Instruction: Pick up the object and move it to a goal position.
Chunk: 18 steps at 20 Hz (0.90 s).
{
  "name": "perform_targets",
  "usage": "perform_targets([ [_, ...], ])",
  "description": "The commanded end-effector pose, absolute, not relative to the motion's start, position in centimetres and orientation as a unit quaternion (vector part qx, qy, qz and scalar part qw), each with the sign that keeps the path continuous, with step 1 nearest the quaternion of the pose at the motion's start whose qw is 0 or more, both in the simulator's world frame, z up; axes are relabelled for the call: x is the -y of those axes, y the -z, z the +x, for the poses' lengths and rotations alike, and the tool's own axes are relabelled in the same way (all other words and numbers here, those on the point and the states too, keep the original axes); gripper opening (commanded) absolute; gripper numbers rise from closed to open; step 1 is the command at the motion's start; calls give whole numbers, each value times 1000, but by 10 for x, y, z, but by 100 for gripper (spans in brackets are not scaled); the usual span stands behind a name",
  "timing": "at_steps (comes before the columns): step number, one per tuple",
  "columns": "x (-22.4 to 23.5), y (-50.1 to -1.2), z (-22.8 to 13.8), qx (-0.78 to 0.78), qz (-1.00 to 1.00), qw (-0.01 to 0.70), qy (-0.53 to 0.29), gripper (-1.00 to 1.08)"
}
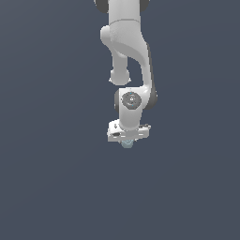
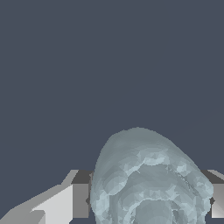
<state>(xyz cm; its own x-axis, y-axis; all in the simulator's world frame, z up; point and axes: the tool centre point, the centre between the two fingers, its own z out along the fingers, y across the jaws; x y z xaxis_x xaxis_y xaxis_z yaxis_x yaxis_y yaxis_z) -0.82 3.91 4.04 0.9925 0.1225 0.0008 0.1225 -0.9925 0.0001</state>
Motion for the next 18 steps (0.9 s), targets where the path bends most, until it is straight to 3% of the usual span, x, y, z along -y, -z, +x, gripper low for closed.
perform_targets([
  [1, -39, -40, -8, -61, 998, 0, 0, -100],
  [9, -46, -60, -9, -61, 998, 0, 0, -100],
  [18, -72, -128, -9, -61, 998, 0, 0, -100],
])
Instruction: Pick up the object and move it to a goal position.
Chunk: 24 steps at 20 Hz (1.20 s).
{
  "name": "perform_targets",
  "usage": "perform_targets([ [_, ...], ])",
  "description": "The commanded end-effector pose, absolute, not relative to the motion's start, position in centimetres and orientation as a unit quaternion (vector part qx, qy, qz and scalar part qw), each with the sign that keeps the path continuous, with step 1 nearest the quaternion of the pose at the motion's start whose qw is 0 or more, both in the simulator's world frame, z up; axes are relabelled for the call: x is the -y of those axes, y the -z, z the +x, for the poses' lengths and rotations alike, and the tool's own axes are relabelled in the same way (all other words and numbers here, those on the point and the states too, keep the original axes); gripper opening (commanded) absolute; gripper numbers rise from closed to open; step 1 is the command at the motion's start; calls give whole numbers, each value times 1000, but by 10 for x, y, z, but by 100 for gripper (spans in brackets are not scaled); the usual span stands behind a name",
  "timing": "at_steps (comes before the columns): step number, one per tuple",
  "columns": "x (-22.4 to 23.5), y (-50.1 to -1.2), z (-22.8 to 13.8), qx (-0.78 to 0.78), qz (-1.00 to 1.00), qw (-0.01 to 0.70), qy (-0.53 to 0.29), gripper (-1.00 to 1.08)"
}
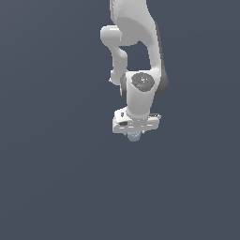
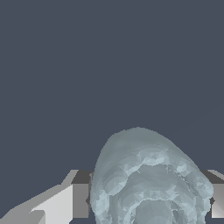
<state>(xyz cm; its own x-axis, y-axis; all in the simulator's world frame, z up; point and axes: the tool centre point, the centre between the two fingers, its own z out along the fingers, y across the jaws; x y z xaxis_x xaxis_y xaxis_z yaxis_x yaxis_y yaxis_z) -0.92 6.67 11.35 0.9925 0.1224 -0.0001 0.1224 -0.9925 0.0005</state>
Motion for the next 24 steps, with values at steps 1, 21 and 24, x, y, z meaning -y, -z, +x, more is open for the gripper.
perform_targets([
  [1, -76, -138, -9, -61, 998, 0, 0, -100],
  [21, -159, -357, -7, -62, 998, 0, 0, -100],
  [24, -169, -385, -6, -62, 998, 0, 0, -100],
])
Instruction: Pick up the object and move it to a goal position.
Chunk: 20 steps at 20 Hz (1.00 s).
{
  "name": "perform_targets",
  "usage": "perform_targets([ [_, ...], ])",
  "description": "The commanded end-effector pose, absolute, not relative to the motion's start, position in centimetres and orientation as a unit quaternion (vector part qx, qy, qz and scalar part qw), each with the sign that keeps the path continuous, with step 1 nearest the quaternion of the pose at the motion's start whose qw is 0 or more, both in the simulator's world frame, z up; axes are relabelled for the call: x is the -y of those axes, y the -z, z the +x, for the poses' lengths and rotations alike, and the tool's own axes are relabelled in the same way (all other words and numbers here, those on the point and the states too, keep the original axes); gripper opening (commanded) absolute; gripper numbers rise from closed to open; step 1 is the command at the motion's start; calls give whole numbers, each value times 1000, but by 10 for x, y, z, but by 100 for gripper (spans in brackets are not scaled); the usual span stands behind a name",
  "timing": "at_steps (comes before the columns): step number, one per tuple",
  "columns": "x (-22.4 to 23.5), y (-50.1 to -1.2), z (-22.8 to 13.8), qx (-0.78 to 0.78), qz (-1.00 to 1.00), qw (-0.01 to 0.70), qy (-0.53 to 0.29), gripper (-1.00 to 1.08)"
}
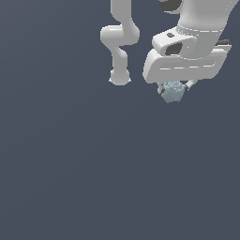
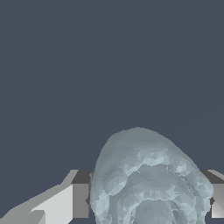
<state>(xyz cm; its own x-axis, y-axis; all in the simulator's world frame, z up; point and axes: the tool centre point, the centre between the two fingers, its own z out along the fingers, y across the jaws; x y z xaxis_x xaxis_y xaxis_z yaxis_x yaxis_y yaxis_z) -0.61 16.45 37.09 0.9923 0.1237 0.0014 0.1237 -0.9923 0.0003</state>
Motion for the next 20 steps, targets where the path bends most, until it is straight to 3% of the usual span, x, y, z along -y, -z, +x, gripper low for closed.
perform_targets([
  [1, -173, -394, -5, -62, 998, 0, 0, -100],
  [10, -193, -446, -2, -61, 998, 0, 0, -100],
  [20, -201, -466, 1, -61, 998, 0, 0, -100],
])
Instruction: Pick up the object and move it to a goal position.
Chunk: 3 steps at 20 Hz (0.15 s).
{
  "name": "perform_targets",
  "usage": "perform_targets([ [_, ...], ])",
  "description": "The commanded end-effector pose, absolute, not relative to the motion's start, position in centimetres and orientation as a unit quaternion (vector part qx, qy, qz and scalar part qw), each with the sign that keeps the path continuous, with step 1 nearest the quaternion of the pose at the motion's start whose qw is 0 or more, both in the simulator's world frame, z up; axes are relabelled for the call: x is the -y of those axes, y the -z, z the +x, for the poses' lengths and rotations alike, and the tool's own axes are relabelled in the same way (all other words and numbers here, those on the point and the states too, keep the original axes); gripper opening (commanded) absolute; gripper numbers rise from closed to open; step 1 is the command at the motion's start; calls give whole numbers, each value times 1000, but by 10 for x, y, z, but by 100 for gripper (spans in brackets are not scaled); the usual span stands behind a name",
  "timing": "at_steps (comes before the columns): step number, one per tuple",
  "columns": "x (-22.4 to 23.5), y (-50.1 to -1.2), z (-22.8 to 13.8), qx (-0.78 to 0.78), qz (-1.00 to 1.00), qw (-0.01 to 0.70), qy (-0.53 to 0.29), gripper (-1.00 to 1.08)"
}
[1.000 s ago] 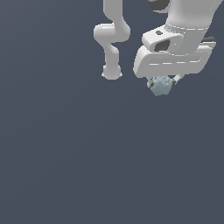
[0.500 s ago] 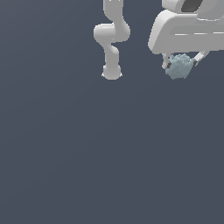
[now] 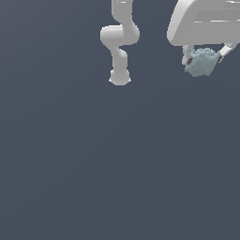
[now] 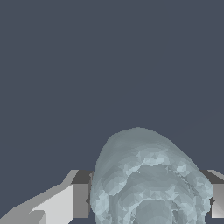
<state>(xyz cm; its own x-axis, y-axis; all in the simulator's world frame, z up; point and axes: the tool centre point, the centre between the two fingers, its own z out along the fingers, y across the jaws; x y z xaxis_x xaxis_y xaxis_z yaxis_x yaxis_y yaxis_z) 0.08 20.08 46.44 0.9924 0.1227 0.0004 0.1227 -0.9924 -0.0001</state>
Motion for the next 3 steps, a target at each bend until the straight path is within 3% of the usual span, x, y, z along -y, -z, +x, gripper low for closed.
perform_targets([
  [1, -201, -466, 1, 61, -998, 0, 0, -100],
  [3, -202, -467, 1, 61, -998, 0, 0, -100],
])
